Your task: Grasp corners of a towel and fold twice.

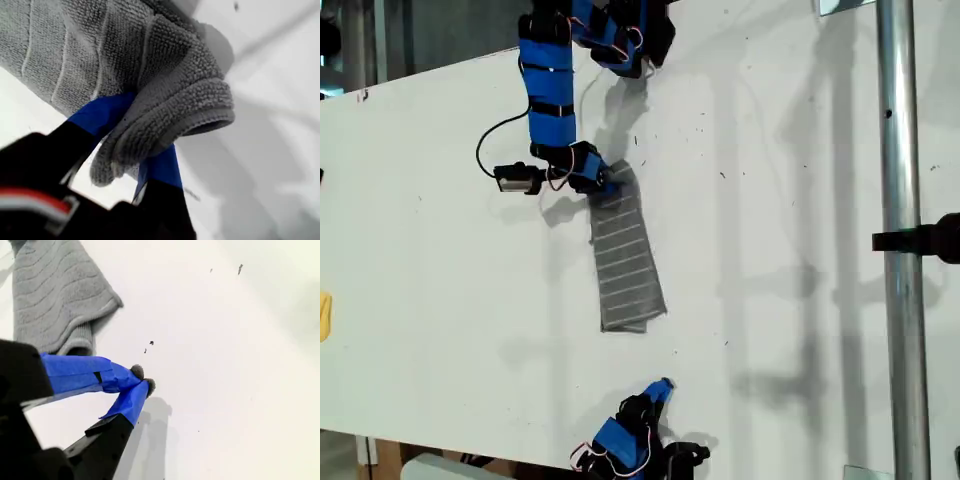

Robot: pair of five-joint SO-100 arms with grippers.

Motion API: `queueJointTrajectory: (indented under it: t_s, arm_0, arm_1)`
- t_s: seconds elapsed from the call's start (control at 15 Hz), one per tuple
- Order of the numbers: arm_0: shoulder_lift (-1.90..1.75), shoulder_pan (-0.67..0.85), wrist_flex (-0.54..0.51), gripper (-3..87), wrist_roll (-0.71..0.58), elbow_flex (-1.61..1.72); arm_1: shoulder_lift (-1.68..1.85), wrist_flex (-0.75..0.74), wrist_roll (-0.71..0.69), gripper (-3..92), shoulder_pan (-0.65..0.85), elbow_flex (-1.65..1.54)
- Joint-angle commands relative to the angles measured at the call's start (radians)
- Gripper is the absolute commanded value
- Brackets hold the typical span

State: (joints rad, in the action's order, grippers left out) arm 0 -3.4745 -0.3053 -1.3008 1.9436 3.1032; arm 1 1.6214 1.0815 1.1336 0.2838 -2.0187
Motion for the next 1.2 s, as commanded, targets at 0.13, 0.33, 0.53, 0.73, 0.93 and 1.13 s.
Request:
queueJointTrajectory:
  t_s: [0.13, 0.33, 0.53, 0.73, 0.93, 1.13]
  arm_0:
    - [-0.006, 0.031, -0.006, -2.8, -0.032, 0.002]
    - [-0.006, 0.032, -0.006, -2.8, -0.031, 0.002]
    - [-0.006, 0.025, -0.006, -2.8, -0.02, -0.005]
    - [-0.006, 0.017, -0.005, -2.8, 0.002, -0.002]
    - [-0.006, 0.02, -0.003, -2.8, 0.0, -0.002]
    - [-0.006, 0.028, -0.006, -2.8, -0.018, 0.005]
  arm_1:
    - [0.661, 0.534, 0.118, 2.7, -0.011, -0.026]
    - [0.69, 0.512, 0.124, 2.6, -0.055, 0.112]
    - [0.186, 0.169, 0.095, 2.6, -0.133, 0.253]
    - [-0.169, -0.015, 0.049, 3.1, -0.141, 0.425]
    - [-0.244, -0.112, -0.098, 48.9, -0.126, 0.586]
    - [-0.021, -0.215, -0.172, 10.1, -0.057, 0.578]
